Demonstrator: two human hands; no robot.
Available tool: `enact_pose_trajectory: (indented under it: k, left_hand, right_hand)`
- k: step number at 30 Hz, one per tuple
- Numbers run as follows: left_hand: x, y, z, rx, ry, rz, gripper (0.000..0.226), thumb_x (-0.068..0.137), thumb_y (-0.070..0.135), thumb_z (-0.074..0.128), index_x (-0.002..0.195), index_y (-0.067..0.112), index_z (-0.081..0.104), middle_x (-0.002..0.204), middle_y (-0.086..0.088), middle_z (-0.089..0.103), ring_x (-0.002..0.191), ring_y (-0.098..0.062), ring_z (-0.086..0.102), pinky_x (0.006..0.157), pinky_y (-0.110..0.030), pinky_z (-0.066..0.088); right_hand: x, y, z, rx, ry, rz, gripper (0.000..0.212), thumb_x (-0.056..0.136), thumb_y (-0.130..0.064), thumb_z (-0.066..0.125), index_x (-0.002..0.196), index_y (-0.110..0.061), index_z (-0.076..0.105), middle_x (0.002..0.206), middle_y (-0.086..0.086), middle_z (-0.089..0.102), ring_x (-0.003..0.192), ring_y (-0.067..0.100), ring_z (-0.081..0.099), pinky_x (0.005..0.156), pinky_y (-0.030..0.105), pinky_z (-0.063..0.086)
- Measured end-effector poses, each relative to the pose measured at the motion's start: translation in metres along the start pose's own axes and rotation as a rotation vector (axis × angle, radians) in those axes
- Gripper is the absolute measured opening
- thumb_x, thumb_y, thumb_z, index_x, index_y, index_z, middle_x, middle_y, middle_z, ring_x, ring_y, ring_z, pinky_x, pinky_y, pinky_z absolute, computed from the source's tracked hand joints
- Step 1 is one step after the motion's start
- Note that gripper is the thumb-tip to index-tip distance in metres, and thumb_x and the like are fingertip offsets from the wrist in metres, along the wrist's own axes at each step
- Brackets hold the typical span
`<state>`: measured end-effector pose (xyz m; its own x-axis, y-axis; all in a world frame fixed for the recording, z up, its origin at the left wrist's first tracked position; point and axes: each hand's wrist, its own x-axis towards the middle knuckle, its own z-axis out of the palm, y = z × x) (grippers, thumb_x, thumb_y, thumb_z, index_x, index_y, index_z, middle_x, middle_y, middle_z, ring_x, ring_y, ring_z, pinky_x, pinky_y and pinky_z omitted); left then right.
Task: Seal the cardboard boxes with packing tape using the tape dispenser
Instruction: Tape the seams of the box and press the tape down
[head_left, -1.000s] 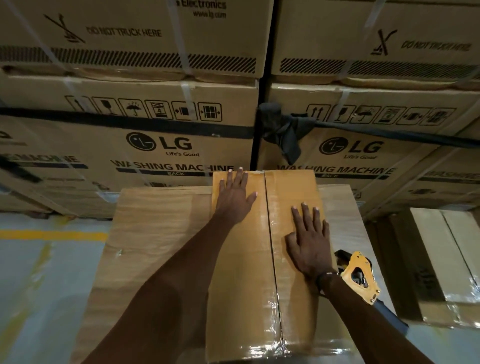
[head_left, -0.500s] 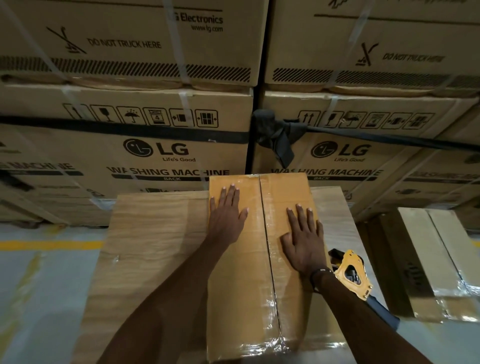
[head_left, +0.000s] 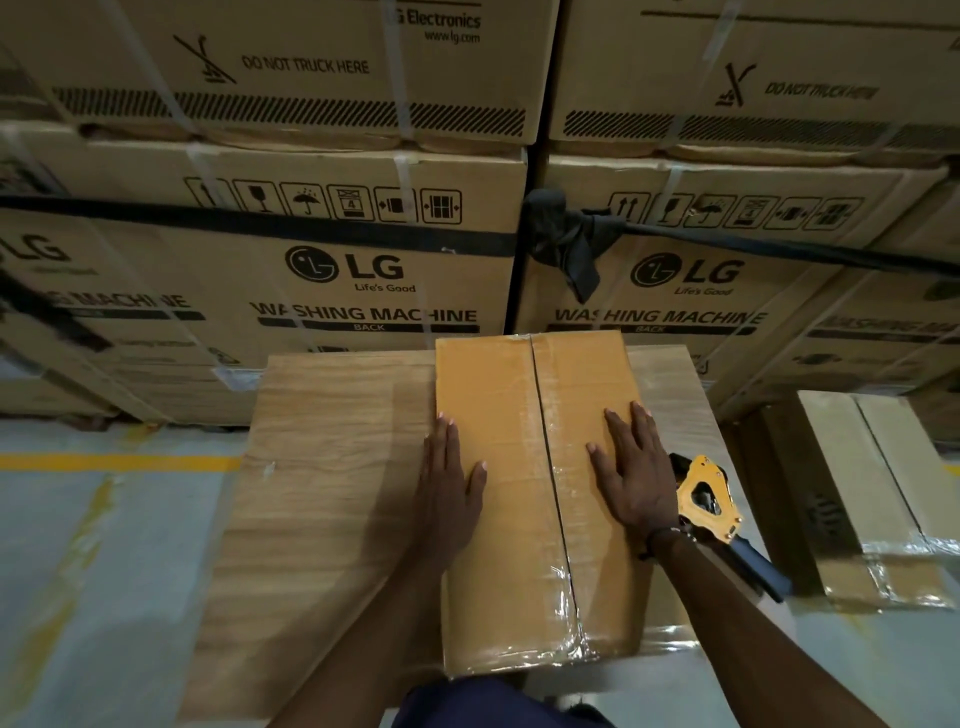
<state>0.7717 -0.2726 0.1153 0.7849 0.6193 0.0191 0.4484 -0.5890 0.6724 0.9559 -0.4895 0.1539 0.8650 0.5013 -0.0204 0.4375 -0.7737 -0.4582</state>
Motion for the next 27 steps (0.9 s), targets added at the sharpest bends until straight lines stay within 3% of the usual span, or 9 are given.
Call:
enact_pose_trajectory:
  k: [2,4,7,10,13,18,21,24,27]
  left_hand:
    - [-0.013,0.000,-0.001,-0.091,0.005,-0.042,0.078,0.105,0.042,0.050,0.164,0.010,0.011,0.173,-0.002,-0.001,0.159,-0.025,0.010,0.124,-0.041,0.026]
    - [-0.023,0.004,-0.006,-0.224,-0.018,-0.160,0.086,0.103,0.040,0.058,0.165,0.012,0.005,0.173,-0.008,0.001,0.157,-0.027,0.016,0.121,-0.035,0.025]
    - [-0.033,0.006,-0.011,-0.395,-0.032,-0.325,0.094,0.097,0.038,0.069,0.165,0.016,0.008,0.167,-0.012,0.028,0.149,-0.028,0.036,0.117,-0.030,0.031]
    - [-0.040,0.003,-0.012,-0.507,0.012,-0.393,0.086,0.091,0.035,0.077,0.161,0.019,0.028,0.155,-0.004,0.047,0.138,-0.020,0.049,0.109,-0.027,0.038]
    - [-0.043,-0.006,-0.011,-0.639,-0.001,-0.492,0.067,0.086,0.035,0.082,0.145,0.021,0.053,0.131,0.006,0.064,0.122,-0.014,0.060,0.098,-0.023,0.042]
    - [-0.045,-0.014,-0.019,-0.609,-0.076,-0.482,0.055,0.088,0.036,0.081,0.137,0.020,0.063,0.121,0.003,0.071,0.114,-0.018,0.066,0.097,-0.028,0.048]
    - [-0.051,-0.009,-0.039,-0.599,-0.051,-0.448,0.056,0.086,0.039,0.081,0.137,0.020,0.064,0.120,0.002,0.073,0.113,-0.021,0.068,0.097,-0.033,0.052]
    - [-0.055,0.013,-0.069,-0.565,-0.001,-0.355,0.057,0.087,0.044,0.079,0.138,0.024,0.062,0.121,0.003,0.072,0.111,-0.018,0.068,0.094,-0.032,0.052]
    - [-0.055,0.047,-0.094,-0.614,0.046,-0.242,0.055,0.088,0.046,0.078,0.137,0.028,0.061,0.121,0.008,0.072,0.109,-0.012,0.069,0.093,-0.035,0.056]
  right_hand:
    - [-0.015,-0.003,-0.002,0.034,0.020,0.119,0.082,0.094,-0.076,0.042,0.159,-0.030,0.027,0.170,0.007,0.023,0.147,0.036,0.038,0.105,0.057,0.046]
    - [-0.026,-0.003,-0.005,0.142,0.029,0.288,0.099,0.086,-0.083,0.052,0.160,-0.024,0.022,0.154,0.012,0.048,0.127,0.037,0.058,0.096,0.053,0.054]
    - [-0.035,0.008,-0.010,0.342,-0.020,0.470,0.114,0.062,-0.098,0.059,0.149,-0.027,0.043,0.124,0.002,0.070,0.111,0.030,0.067,0.092,0.053,0.058]
    - [-0.051,0.019,-0.019,0.593,-0.144,0.634,0.102,0.057,-0.088,0.076,0.141,-0.035,0.055,0.125,-0.003,0.069,0.110,0.025,0.066,0.091,0.054,0.058]
    - [-0.075,0.014,-0.035,0.717,-0.342,0.737,0.070,0.074,-0.075,0.077,0.133,-0.046,0.054,0.121,-0.005,0.067,0.109,0.028,0.064,0.065,0.046,0.057]
    - [-0.105,0.016,-0.033,0.789,-0.289,0.684,0.078,0.073,-0.077,0.074,0.138,-0.039,0.057,0.125,-0.001,0.071,0.107,0.023,0.070,0.092,0.051,0.058]
    - [-0.117,0.010,-0.037,0.845,-0.238,0.661,0.086,0.063,-0.084,0.077,0.136,-0.041,0.061,0.120,-0.004,0.075,0.104,0.022,0.074,0.092,0.050,0.060]
    - [-0.121,-0.002,-0.057,0.858,-0.210,0.596,0.073,0.075,-0.078,0.072,0.137,-0.043,0.058,0.119,-0.007,0.074,0.103,0.020,0.074,0.090,0.048,0.061]
    - [-0.120,-0.008,-0.087,0.851,-0.151,0.495,0.077,0.079,-0.077,0.069,0.145,-0.043,0.050,0.127,-0.008,0.069,0.110,0.019,0.069,0.095,0.048,0.057]
